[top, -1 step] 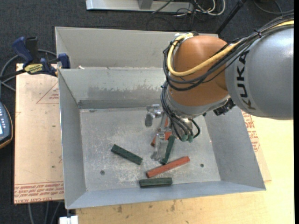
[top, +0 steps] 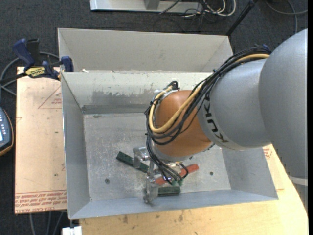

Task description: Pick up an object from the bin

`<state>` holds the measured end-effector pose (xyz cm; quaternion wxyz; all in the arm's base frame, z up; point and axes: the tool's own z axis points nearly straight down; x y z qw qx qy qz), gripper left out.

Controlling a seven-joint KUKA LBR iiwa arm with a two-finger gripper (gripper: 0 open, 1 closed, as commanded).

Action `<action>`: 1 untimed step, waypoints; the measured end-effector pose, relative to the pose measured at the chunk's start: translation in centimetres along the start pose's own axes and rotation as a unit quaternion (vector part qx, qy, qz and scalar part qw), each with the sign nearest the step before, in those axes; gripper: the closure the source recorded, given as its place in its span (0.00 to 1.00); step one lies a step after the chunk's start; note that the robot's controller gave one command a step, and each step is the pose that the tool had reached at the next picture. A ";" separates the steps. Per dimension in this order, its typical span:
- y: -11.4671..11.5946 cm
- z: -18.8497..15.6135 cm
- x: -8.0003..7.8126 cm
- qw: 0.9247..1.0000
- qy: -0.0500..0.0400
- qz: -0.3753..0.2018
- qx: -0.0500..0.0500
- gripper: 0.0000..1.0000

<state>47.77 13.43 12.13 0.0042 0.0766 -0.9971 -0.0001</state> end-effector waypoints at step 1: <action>-7.8 5.1 -2.8 0.996 -0.004 -0.088 0.001 0.00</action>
Offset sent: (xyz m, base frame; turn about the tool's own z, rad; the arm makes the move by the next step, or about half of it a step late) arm 0.0386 -0.0703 -0.0513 -0.1832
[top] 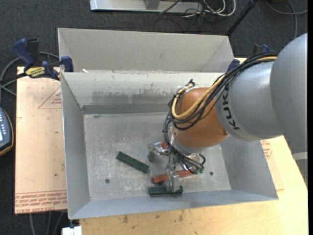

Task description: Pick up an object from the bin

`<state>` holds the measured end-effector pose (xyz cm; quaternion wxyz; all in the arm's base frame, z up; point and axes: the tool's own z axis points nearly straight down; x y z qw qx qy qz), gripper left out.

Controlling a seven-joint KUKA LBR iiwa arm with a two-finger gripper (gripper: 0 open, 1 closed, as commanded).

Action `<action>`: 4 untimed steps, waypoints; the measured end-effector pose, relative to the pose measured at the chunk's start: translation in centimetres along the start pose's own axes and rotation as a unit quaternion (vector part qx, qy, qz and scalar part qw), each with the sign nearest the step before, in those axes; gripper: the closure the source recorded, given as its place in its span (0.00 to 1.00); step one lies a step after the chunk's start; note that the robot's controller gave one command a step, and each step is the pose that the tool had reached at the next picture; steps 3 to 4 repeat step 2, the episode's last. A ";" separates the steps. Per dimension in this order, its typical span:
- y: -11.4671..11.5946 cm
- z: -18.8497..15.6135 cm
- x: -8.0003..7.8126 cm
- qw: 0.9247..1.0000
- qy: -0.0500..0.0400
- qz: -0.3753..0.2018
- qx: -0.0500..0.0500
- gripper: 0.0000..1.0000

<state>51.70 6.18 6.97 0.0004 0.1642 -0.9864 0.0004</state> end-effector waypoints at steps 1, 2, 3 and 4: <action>0.2 -0.2 -0.2 1.000 -0.003 -0.002 -0.001 1.00; 2.1 -13.1 -0.5 0.998 -0.006 -0.062 0.000 1.00; 2.1 -13.1 -0.5 0.998 -0.006 -0.062 0.000 1.00; 2.1 -13.1 -0.5 0.998 -0.006 -0.062 0.000 1.00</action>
Offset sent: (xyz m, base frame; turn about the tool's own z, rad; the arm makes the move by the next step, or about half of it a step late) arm 0.0000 0.0000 0.0000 0.0000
